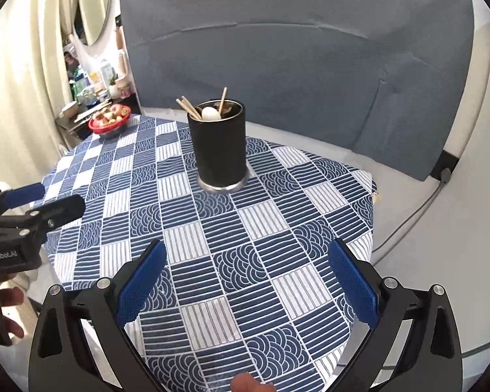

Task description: Organize utensils

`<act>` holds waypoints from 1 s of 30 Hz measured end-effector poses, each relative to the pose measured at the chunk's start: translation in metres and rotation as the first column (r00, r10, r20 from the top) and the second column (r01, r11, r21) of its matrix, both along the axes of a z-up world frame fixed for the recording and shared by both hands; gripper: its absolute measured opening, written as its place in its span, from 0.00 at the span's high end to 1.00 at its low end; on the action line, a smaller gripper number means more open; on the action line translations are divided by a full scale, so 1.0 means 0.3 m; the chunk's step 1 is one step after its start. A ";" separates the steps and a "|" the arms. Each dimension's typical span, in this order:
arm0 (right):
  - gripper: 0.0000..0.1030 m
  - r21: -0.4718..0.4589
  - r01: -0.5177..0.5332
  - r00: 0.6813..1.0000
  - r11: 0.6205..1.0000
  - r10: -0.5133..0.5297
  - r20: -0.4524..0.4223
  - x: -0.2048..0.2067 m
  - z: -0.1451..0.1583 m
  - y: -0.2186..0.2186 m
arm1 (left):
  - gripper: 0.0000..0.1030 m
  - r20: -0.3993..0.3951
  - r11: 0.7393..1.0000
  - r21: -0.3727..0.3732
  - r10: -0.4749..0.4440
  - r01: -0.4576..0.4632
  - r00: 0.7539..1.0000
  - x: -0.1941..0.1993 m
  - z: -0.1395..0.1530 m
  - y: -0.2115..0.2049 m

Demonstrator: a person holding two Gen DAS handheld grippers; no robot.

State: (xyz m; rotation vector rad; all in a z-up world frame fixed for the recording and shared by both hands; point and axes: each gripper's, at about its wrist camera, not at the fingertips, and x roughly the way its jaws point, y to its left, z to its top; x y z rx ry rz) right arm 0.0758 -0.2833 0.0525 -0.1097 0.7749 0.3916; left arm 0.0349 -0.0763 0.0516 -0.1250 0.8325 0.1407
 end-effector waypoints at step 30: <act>0.08 0.020 0.010 1.000 1.000 -0.010 -0.002 -0.018 -0.005 -0.008 | 0.06 -0.019 1.000 0.015 -0.017 0.018 1.000 -0.022 -0.010 -0.009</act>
